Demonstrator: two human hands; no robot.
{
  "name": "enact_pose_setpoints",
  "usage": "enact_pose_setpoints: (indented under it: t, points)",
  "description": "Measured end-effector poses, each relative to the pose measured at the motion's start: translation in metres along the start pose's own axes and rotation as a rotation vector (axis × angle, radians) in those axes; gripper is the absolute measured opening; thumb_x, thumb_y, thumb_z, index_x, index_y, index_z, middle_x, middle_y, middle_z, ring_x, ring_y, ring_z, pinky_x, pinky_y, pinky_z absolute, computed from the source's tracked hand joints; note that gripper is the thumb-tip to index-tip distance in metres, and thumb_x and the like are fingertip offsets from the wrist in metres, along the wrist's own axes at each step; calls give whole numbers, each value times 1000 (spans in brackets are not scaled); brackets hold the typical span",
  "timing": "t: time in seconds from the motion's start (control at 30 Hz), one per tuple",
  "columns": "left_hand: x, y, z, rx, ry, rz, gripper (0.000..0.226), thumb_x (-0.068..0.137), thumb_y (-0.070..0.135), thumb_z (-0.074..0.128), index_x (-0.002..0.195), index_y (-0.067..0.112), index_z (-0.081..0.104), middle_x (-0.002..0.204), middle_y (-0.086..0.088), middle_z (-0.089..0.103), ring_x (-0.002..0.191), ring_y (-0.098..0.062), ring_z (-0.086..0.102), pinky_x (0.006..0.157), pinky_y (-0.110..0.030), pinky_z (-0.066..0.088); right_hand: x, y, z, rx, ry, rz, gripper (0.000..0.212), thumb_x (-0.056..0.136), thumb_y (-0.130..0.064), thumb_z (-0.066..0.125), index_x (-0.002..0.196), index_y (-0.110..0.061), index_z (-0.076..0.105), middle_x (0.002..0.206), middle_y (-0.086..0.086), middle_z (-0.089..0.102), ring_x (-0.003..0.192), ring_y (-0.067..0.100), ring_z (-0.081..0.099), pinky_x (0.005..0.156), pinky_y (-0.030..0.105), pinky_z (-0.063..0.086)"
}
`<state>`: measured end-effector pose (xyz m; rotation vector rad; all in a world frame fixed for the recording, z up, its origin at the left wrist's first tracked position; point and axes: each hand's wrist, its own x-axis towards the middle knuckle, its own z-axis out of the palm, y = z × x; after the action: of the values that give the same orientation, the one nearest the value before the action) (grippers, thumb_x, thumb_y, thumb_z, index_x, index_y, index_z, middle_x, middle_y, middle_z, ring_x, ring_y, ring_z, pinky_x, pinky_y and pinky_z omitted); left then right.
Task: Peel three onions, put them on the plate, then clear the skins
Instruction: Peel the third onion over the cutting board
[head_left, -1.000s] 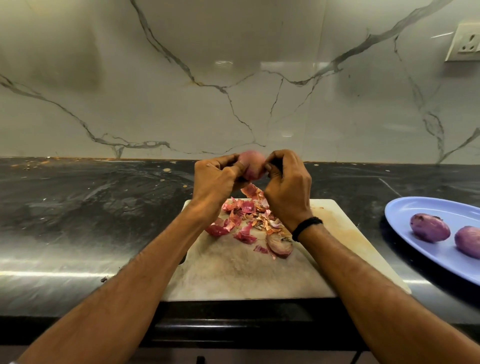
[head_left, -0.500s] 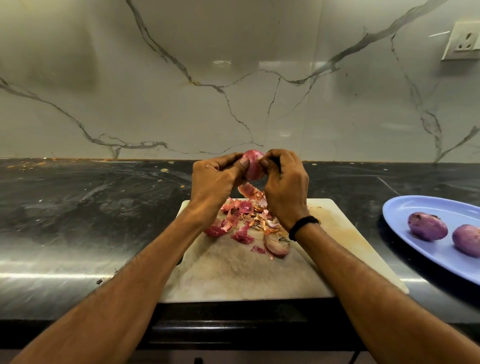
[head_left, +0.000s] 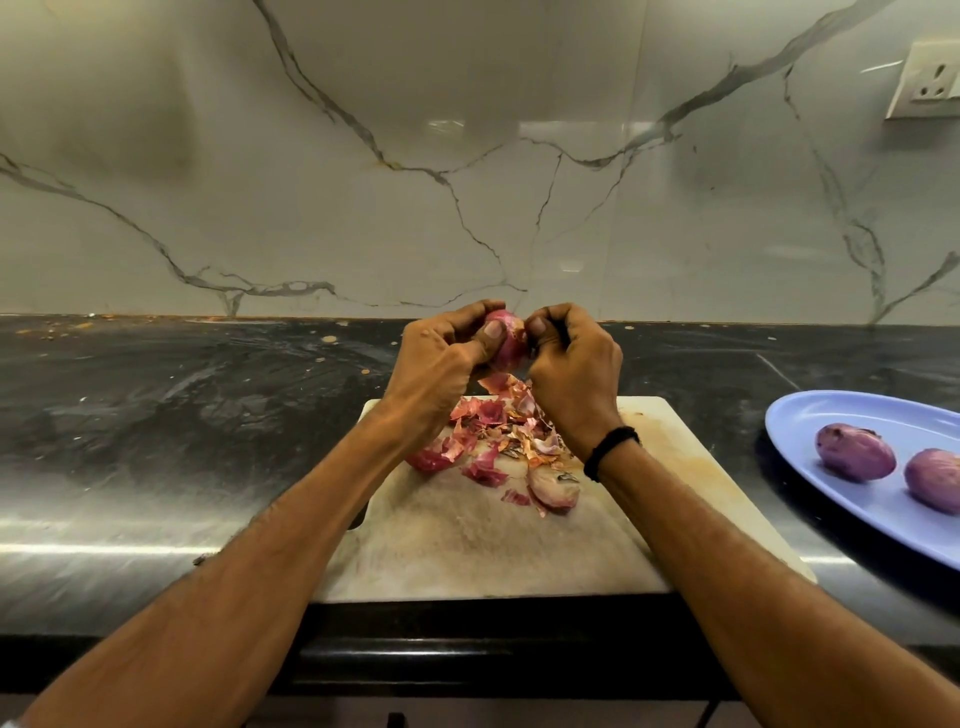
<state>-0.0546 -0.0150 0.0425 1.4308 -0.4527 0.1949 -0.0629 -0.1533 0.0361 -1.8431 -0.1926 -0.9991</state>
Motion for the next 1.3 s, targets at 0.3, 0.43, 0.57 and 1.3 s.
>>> enact_pose_setpoints:
  t: [0.3,0.43,0.57,1.3]
  points:
    - [6,-9,-5,30,16,47,37,91,3,65,127,8,66,129,-10,68,122,-24,64,103,-48,52,-1,-1,-1,339,-123,415,17,98,-13,56,86,-10,68,77,5,66,71,14,60,71,35,57]
    - [9,-12,-5,-36,45,-12,36,93,2,62,129,3,65,128,-12,68,119,-26,65,102,-49,53,0,-2,-2,462,-153,479,14,98,-10,56,89,-10,67,79,5,67,71,13,63,72,32,59]
    - [11,-12,-7,-64,107,-25,32,96,6,61,128,3,66,122,-11,70,111,-23,69,98,-48,56,-1,1,-1,293,-196,237,13,95,-7,60,101,-17,65,99,0,68,93,14,67,82,31,59]
    - [5,-6,-2,-165,-41,-27,37,94,-5,57,128,6,65,133,-12,65,125,-31,61,99,-48,55,3,3,1,287,-85,390,8,97,-19,58,94,-12,63,92,9,67,83,20,64,71,32,57]
